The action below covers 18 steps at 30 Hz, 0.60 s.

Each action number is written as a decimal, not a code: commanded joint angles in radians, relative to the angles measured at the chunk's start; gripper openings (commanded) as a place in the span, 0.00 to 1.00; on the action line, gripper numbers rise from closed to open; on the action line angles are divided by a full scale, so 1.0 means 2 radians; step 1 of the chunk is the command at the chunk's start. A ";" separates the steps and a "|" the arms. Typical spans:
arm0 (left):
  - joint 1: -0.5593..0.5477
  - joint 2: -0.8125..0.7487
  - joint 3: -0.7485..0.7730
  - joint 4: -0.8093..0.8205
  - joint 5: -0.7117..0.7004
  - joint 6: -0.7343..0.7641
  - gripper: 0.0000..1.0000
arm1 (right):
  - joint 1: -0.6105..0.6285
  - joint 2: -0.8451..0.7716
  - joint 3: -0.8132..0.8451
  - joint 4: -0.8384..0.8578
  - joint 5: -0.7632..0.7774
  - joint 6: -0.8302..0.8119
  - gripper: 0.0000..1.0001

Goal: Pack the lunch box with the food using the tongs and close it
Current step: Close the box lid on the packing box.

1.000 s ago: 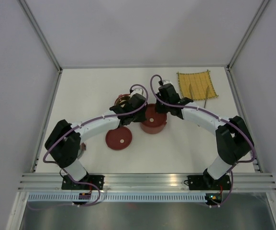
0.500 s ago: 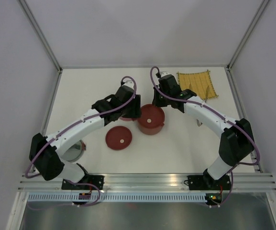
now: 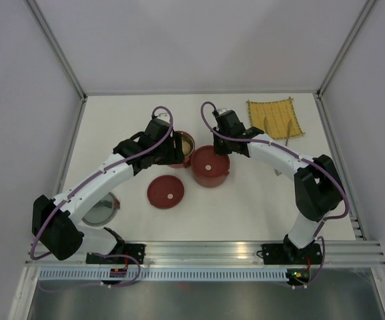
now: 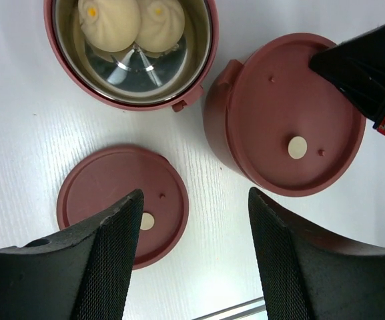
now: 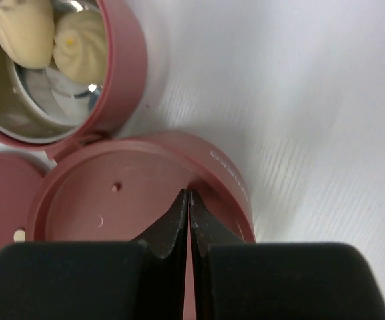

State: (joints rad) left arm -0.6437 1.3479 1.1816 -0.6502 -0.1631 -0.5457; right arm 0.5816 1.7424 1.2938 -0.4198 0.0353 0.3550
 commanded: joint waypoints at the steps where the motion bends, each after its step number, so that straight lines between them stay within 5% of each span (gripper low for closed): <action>1: -0.001 0.013 0.012 0.001 0.019 0.001 0.70 | 0.008 0.054 -0.010 -0.058 0.042 -0.029 0.06; 10: -0.017 0.064 0.057 0.017 0.030 0.032 0.66 | 0.020 0.057 -0.033 -0.071 0.054 -0.024 0.04; 18: -0.056 0.124 0.077 0.099 0.071 0.049 0.22 | 0.021 0.012 -0.075 -0.067 0.065 0.003 0.03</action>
State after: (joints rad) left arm -0.7311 1.5604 1.3052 -0.5568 -0.0753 -0.4866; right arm 0.6182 1.7267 1.2362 -0.3241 0.1436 0.3428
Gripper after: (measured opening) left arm 0.251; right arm 0.032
